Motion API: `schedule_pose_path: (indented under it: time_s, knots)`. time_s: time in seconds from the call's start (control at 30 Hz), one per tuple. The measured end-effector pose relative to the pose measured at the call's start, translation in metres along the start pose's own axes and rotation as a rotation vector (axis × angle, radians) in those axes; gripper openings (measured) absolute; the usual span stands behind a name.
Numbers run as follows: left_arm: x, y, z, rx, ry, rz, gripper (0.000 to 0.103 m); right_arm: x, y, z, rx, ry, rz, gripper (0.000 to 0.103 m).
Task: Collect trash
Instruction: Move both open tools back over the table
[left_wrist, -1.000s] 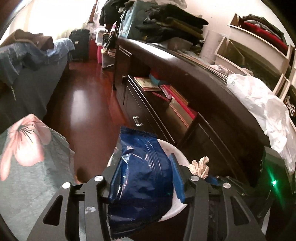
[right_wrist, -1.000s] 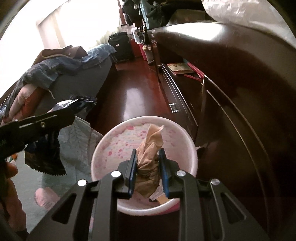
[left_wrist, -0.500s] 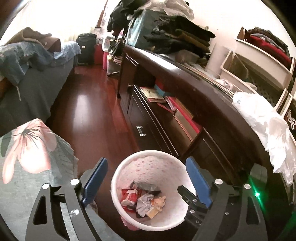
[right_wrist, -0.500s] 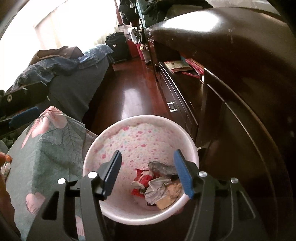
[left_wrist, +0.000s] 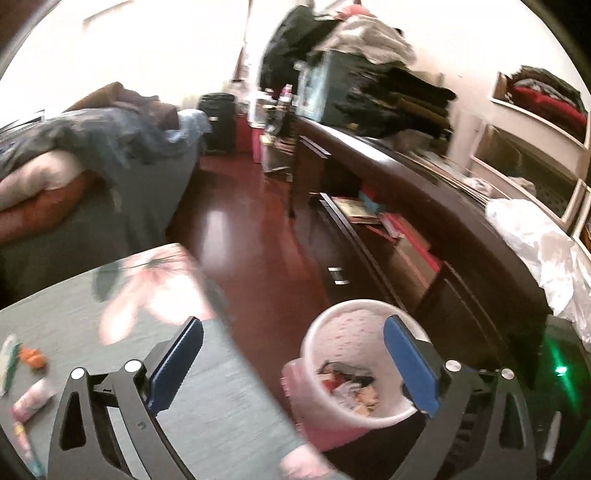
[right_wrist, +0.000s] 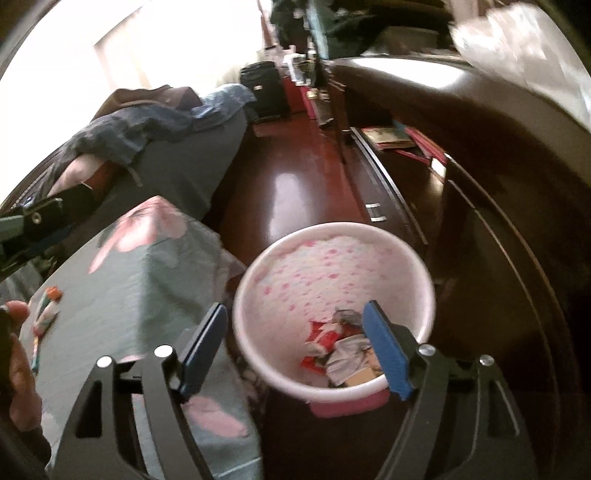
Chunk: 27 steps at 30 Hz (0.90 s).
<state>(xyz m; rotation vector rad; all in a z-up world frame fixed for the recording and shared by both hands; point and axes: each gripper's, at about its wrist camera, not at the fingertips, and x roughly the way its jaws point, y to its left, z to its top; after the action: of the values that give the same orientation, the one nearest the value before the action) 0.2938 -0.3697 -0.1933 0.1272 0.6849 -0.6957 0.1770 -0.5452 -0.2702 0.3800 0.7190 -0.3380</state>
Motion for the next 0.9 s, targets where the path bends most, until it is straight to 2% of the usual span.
schedule_pose_path:
  time_s: [0.3,0.47,0.6,0.73,0.83,0.9]
  knots:
    - [-0.05,0.094,-0.033,-0.163,0.028,0.205,0.099,-0.028,0.08,-0.011,-0.143,0.005,0.099,0.087]
    - [-0.065,0.147,-0.058,-0.214,0.063,0.337,0.099,-0.032,0.123,-0.02,-0.22,0.023,0.148,0.087]
    - [-0.06,0.181,-0.068,-0.231,0.121,0.375,0.099,-0.032,0.151,-0.026,-0.265,0.033,0.172,0.087]
    - [-0.049,0.211,-0.072,-0.302,0.145,0.398,0.099,-0.028,0.17,-0.028,-0.294,0.04,0.186,0.087]
    - [-0.034,0.223,-0.071,-0.379,0.16,0.371,0.099,-0.024,0.181,-0.03,-0.307,0.047,0.199,0.087]
    - [-0.025,0.223,-0.067,-0.375,0.166,0.403,0.099,-0.021,0.188,-0.029,-0.314,0.05,0.208,0.087]
